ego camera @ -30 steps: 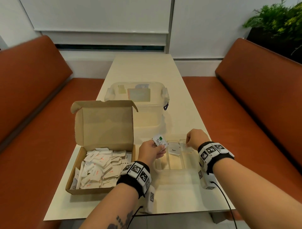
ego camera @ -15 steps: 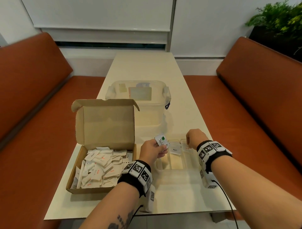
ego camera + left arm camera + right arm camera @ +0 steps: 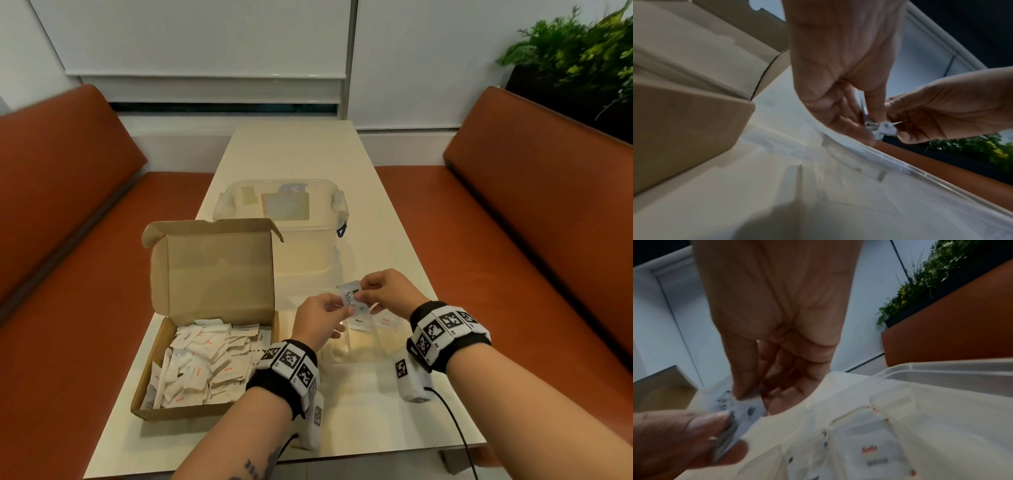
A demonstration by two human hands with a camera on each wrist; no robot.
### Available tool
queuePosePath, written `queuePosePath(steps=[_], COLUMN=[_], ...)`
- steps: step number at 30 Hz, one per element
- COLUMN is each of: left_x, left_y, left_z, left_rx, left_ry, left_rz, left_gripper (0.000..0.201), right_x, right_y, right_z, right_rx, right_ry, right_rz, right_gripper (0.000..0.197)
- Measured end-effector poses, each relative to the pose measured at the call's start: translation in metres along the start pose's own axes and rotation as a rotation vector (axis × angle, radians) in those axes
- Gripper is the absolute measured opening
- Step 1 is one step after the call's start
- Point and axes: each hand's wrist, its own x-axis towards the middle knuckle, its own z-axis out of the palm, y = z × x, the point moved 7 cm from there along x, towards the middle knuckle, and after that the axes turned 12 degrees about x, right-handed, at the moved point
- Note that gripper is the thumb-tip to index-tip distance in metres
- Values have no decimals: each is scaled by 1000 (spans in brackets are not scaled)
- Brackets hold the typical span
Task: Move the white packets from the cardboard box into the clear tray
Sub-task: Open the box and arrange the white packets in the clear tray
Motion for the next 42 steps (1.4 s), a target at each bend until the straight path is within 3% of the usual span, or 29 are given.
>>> queuePosePath(steps=[4,8,14,16,22,25,27,35,42], left_x=[-1,1,2,3,4,5,6,8,6], left_y=[3,-1,-7,-7,-9,-9,-10,-13,-8], left_z=[-22,-25,-29,-31,-31,-29,-29,-29,-29], left_rx=[385,586,622,629,636,621,616,616,626], left_ry=[268,258,254,274,273,254,247,251,235], left_rz=[3,-114,-178,-183,-173,-170,-171,-174,-182], left_gripper=[22,29,13,30,36,20,9,16,12], right_x=[-6,-15,-9,-5,7,9,10,2,-3], right_y=[17,35,53,57,63,57,56,69,68], right_z=[-55,-90,-76,-68,-62,-63,-64,-46,-49], right_rx=[-86,-299,-621,-684,-814,-877,-887,-865,-835], right_ry=[296,392,207,162,154,191,219,51,15], right_rz=[84,224,335,357,368,322,286,369,395], right_gripper=[8,13,10,10,22,19,23,23,24])
